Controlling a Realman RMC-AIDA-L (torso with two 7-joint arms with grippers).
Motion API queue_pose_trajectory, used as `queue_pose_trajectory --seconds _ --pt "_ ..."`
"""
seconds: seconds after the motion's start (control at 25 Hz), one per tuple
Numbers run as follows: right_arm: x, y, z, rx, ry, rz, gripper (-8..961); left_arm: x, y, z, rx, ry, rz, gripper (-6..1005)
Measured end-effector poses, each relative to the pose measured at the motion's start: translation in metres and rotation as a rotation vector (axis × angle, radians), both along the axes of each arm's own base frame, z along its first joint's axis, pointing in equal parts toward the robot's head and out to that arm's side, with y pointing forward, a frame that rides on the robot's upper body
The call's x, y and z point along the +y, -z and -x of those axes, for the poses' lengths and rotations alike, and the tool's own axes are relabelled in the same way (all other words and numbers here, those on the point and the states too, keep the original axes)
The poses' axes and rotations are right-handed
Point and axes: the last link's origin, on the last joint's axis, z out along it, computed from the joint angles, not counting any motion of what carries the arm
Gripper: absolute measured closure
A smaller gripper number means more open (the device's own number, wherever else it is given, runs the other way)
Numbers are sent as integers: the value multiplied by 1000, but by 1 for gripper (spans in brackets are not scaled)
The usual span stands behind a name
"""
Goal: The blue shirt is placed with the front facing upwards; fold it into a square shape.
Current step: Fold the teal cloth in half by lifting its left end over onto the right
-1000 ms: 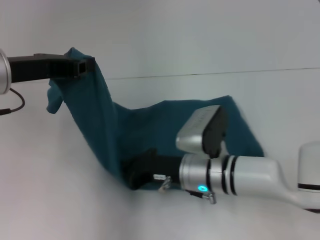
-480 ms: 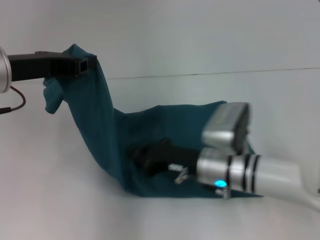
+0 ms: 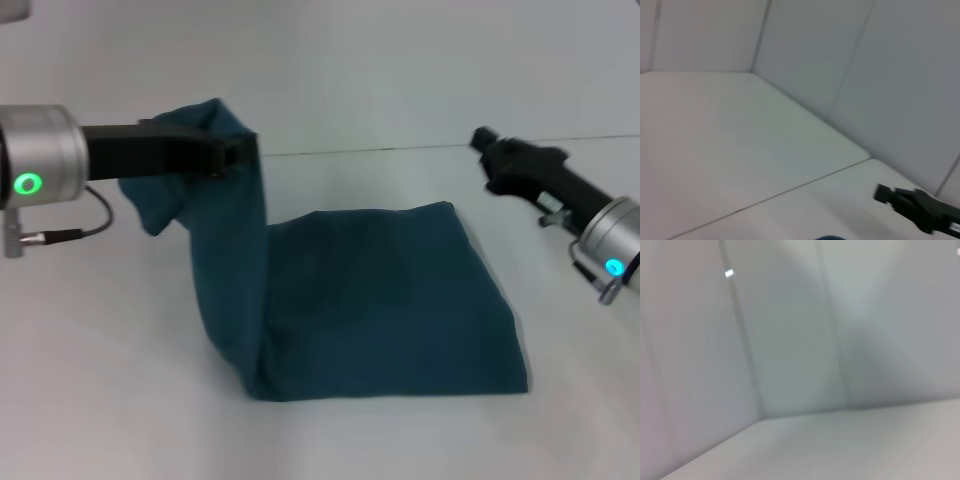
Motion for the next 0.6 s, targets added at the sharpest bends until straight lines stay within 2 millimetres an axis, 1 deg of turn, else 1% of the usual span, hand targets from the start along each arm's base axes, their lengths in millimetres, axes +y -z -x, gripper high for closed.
queue_pose_trajectory --seconds 0.16,0.28,0.48,0.6 --pt "5 -15 -7 -22 31 -62 885 2 17 -12 -43 47 31 978" --pt "9 -21 -13 -48 59 -79 885 6 32 -19 -69 61 44 978" --pt "13 -31 -21 -81 101 -109 884 12 66 -27 -98 63 93 976" --pt "14 -37 -27 -94 121 -130 883 14 93 -33 -126 82 127 976"
